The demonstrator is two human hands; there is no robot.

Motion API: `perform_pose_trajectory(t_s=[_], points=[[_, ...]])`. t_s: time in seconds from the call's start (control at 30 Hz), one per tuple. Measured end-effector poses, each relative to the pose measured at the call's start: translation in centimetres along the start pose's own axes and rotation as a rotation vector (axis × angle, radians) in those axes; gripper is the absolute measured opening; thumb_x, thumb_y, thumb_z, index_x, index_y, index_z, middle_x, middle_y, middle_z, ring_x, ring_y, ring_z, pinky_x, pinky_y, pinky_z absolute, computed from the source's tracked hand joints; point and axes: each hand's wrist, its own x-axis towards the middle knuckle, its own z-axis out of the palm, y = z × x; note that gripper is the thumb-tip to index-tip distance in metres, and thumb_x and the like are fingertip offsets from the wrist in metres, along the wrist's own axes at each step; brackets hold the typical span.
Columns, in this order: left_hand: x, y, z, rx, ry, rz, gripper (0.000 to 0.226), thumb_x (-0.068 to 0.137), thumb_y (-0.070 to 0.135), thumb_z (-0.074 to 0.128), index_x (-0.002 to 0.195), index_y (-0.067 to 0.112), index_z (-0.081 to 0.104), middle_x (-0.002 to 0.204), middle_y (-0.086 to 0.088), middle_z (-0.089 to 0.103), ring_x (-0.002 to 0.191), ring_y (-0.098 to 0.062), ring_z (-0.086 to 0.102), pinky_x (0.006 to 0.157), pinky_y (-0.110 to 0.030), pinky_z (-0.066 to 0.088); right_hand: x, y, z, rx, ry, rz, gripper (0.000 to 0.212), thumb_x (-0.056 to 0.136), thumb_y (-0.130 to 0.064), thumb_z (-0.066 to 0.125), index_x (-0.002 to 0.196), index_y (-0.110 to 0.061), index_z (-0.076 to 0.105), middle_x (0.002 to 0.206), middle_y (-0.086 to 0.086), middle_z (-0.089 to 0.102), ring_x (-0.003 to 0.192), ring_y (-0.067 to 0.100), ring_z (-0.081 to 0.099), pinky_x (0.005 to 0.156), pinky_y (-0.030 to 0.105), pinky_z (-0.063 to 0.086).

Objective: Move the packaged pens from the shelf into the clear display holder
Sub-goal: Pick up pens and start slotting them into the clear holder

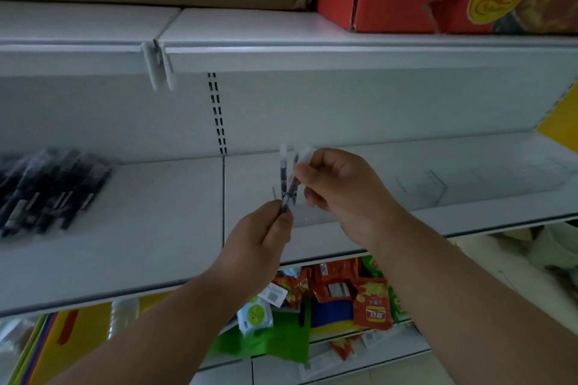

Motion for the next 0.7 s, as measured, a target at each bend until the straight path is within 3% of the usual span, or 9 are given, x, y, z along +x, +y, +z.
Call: perform_pose_trajectory(t_s=[0.07,0.17,0.27,0.4,0.47,0.6,0.7], points=[[0.1,0.3,-0.1,0.089,0.072,-0.006,0.026,0.089,0.041,0.044,0.066,0.028,0.045,0.056,0.008,0.038,0.052,-0.013,0.033,0.054,-0.036,0.029,0.4,-0.3,-0.8,0.068,0.102,-0.018,0.018,0.092,-0.014,0.065,0.076,-0.005,0.064,0.068,0.015,0.064,0.054,0.015,0.052,0.052,0.024,0.041],[0.2,0.8,-1.1,0.386,0.31,0.031,0.025,0.094,0.021,0.048,0.068,0.022,0.047,0.054,0.007,0.046,0.049,-0.008,0.04,0.049,-0.029,0.032,1.8,-0.4,-3.4,0.01,0.333,-0.078,0.019,0.091,-0.019,0.066,0.072,-0.015,0.064,0.065,0.007,0.065,0.055,0.014,0.056,0.056,0.027,0.042],[0.6,0.7,-1.1,0.601,0.369,0.137,0.014,0.088,0.025,0.047,0.075,0.023,0.053,0.069,0.011,0.054,0.064,-0.007,0.05,0.055,-0.027,0.04,3.3,-0.3,-5.4,-0.122,0.433,-0.165,0.017,0.089,-0.023,0.067,0.079,-0.009,0.065,0.062,0.002,0.064,0.053,0.01,0.058,0.058,0.028,0.043],[1.2,-0.7,1.1,0.805,0.274,0.293,0.033,0.081,0.028,0.045,0.104,0.018,0.066,0.105,0.006,0.063,0.102,-0.013,0.055,0.09,-0.03,0.045,4.3,0.2,-4.4,-0.231,0.311,-0.235,0.013,0.088,-0.024,0.069,0.077,-0.02,0.064,0.069,0.0,0.067,0.06,0.017,0.063,0.064,0.037,0.056],[1.2,-1.3,1.9,0.936,0.23,0.307,0.045,0.08,0.026,0.047,0.119,0.013,0.065,0.12,0.0,0.063,0.116,-0.016,0.052,0.104,-0.033,0.04,4.7,0.7,-4.0,-0.27,0.244,-0.276,0.015,0.088,-0.025,0.069,0.075,-0.027,0.061,0.07,-0.004,0.067,0.063,0.018,0.064,0.066,0.038,0.057],[1.1,-1.9,2.5,1.059,0.203,0.228,0.055,0.082,0.028,0.045,0.134,0.014,0.058,0.135,0.0,0.059,0.127,-0.015,0.047,0.11,-0.032,0.029,5.0,1.1,-3.9,-0.399,0.182,-0.384,0.018,0.089,-0.025,0.067,0.075,-0.029,0.058,0.067,-0.017,0.061,0.059,0.005,0.056,0.058,0.013,0.045],[1.0,-1.8,2.7,1.052,0.204,0.195,0.055,0.081,0.027,0.049,0.134,0.015,0.058,0.135,0.001,0.059,0.127,-0.015,0.047,0.108,-0.032,0.032,5.3,1.1,-4.4,-0.451,0.15,-0.446,0.012,0.09,-0.024,0.067,0.081,-0.018,0.061,0.072,-0.017,0.062,0.063,0.009,0.057,0.056,0.012,0.044]])
